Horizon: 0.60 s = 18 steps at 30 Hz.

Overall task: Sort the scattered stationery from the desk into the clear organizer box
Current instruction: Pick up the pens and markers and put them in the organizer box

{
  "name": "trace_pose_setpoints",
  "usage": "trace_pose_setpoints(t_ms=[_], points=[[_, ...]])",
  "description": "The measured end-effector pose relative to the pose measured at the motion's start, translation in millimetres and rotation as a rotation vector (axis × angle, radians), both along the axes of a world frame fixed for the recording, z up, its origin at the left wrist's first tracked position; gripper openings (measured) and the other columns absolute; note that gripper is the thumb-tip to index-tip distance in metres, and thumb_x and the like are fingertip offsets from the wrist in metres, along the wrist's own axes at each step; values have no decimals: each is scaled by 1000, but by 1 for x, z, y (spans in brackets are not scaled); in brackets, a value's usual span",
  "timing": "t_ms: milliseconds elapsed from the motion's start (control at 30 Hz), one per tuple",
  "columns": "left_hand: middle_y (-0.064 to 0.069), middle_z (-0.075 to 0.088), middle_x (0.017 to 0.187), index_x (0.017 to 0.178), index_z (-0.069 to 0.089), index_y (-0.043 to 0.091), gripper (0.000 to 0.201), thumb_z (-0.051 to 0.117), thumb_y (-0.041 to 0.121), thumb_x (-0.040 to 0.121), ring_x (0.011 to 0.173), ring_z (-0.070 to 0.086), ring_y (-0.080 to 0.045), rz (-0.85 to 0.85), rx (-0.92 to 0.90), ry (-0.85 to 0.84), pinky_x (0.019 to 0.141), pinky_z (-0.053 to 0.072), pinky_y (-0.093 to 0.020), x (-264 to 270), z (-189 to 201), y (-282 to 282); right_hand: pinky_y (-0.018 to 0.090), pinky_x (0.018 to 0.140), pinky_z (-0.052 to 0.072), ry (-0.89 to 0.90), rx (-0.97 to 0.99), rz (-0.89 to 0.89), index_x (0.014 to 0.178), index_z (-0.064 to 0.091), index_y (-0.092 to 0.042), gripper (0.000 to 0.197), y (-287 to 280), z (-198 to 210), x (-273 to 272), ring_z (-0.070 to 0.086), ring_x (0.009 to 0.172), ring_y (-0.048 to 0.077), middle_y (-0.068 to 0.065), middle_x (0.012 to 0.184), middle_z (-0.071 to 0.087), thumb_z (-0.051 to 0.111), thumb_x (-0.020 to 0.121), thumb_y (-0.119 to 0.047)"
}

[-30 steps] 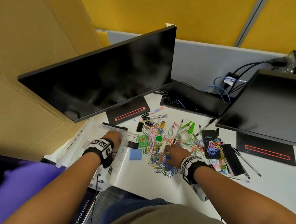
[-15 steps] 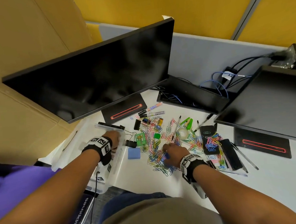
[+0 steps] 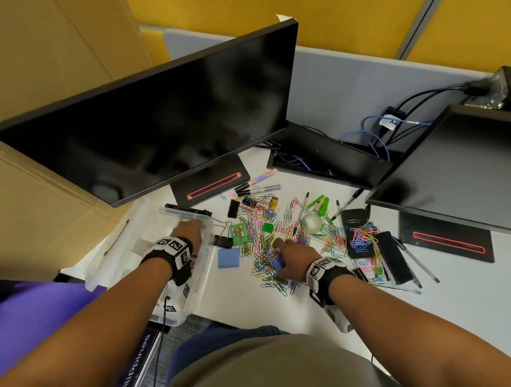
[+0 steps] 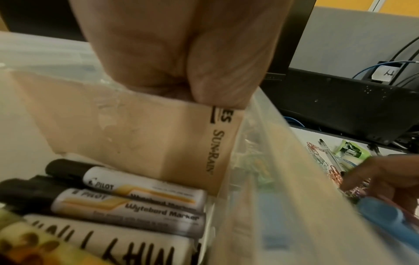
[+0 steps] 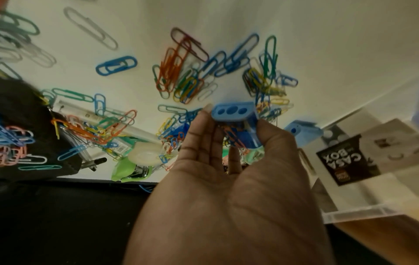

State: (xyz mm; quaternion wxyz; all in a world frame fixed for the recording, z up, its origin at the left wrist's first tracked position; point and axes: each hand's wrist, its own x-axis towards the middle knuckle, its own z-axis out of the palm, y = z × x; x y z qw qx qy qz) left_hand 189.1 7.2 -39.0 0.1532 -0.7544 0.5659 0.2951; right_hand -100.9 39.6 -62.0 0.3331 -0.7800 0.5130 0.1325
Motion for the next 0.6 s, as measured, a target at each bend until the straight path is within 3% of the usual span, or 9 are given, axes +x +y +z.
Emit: trace_pose_setpoints(t_ms=[133,267,367,433,600], points=[[-12,65,116,117,62,5,28,49,22,100,106,63,-26,-15,-52,-47,95,50,-34,-1,-1,2,27,74,47,-204,115,-109,144,32,-21,79,-11,9,1,58,86,19,0,96,59,77,79,-29],[-14,63,121,123,59,5,31,50,21,98,109,63,-29,-14,-74,-84,94,51,-36,0,-4,2,29,76,42,-299,136,-172,145,34,-20,82,-20,13,1,53,86,20,4,94,55,77,76,-16],[-14,62,120,123,58,6,31,52,22,97,108,63,-30,-19,-95,-104,91,51,-36,2,-3,2,34,79,48,-270,107,-130,132,54,-15,61,-22,13,0,56,88,25,12,104,59,76,75,-16],[-14,64,117,120,60,5,30,54,23,96,105,64,-29,-18,-114,-108,89,52,-35,3,-4,3,37,80,51,-229,82,-117,117,61,-16,45,-22,14,-2,57,91,27,9,108,57,78,75,-21],[-14,66,106,109,63,5,23,53,21,95,94,66,-29,43,-169,-132,84,55,-36,3,-6,5,36,72,51,-245,84,-127,93,65,-10,20,-22,22,-2,57,79,19,-4,85,56,75,76,-15]])
